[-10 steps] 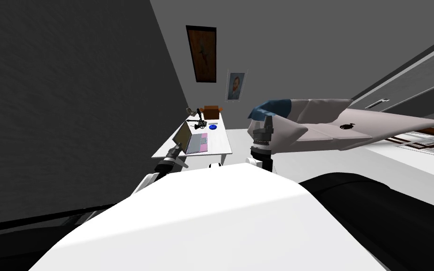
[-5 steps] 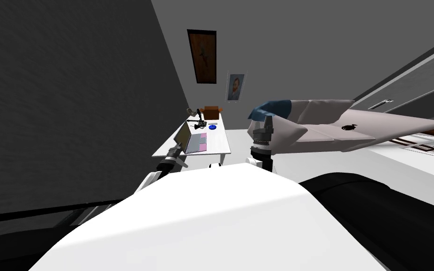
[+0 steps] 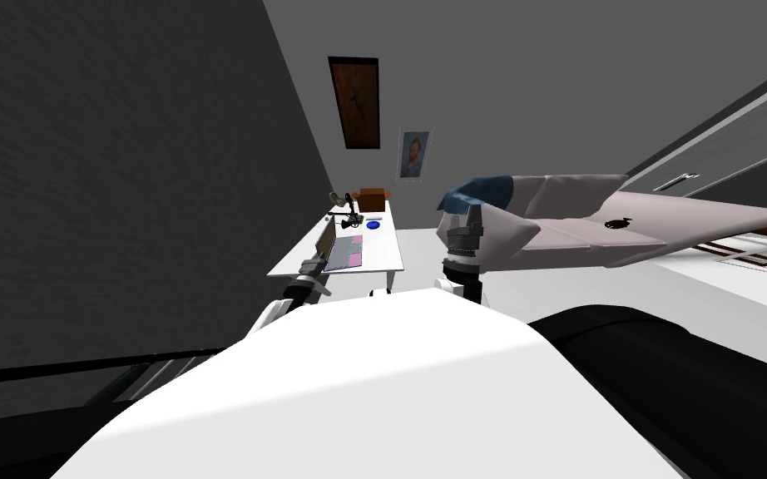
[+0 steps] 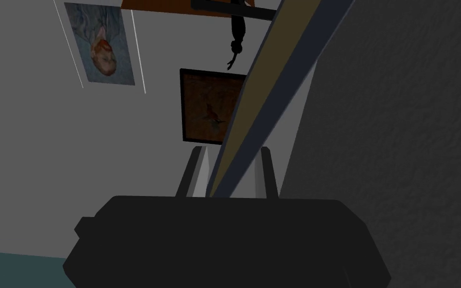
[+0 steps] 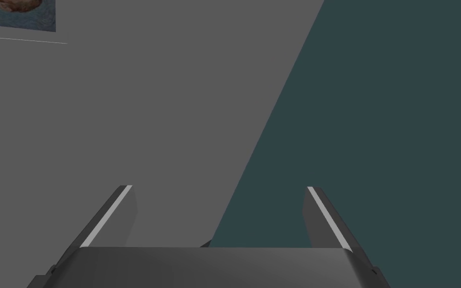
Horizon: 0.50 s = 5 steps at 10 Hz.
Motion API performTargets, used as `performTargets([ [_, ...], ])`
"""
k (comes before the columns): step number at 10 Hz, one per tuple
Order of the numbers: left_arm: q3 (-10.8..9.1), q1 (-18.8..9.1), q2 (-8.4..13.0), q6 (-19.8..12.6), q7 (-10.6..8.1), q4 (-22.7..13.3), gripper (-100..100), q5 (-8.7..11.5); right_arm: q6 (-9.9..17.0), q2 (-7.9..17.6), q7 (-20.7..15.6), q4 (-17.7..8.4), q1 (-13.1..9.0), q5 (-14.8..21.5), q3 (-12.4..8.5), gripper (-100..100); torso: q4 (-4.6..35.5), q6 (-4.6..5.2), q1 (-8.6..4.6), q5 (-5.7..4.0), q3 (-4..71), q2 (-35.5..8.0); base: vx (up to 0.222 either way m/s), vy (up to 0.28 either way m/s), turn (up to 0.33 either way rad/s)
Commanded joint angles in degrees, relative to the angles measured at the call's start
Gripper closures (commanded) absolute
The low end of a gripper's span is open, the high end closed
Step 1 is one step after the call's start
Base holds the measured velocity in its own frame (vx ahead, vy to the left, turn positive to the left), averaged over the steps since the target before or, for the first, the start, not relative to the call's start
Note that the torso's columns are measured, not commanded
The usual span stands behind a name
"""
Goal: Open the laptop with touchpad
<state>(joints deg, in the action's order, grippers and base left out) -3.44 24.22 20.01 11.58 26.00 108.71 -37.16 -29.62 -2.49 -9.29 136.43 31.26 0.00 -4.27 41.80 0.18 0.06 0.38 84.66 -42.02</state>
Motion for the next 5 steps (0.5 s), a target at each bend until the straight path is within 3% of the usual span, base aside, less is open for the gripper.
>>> performTargets([
  [1, 0.27, -1.12, -1.47, 1.86, 3.42, -3.68, 100, -2.83, 0.0, 0.0, 0.0, 0.0, 0.0, 0.0, 0.0, 0, 0.0, -0.12, 0.14, 0.02, 0.0, -0.01, -0.028, -0.055, 0.001],
  [2, -0.03, -1.26, -0.97, 1.42, 2.41, -2.25, 100, -2.04, 0.0, 0.0, 0.0, 0.0, 0.0, 0.0, 0.0, 0, 0.02, -0.18, 0.23, 0.02, 0.01, 0.01, -0.016, -0.034, -0.007],
  [3, -0.12, -2.77, -3.16, 2.36, 5.67, -4.51, 100, -3.94, 0.0, 0.0, 0.0, 0.0, 0.0, 0.0, 0.0, 0, 0.27, -0.24, 0.31, -0.14, 0.03, -0.06, -0.021, 0.007, 0.045],
  [4, -0.26, -4.19, -5.24, 3.14, 7.09, -6.07, 100, -5.65, 0.0, 0.01, 0.0, 0.0, 0.0, 0.0, -0.01, 0, 0.33, -0.24, 0.38, -0.17, 0.01, -0.09, -0.049, 0.034, 0.074],
  [5, -0.26, -4.19, -5.33, 3.14, 8.75, -6.61, 100, -5.65, 0.0, 0.01, 0.0, 0.0, 0.0, 0.0, -0.01, 0, 0.34, -0.21, 0.41, -0.17, 0.03, -0.05, -0.037, 0.034, 0.008],
])
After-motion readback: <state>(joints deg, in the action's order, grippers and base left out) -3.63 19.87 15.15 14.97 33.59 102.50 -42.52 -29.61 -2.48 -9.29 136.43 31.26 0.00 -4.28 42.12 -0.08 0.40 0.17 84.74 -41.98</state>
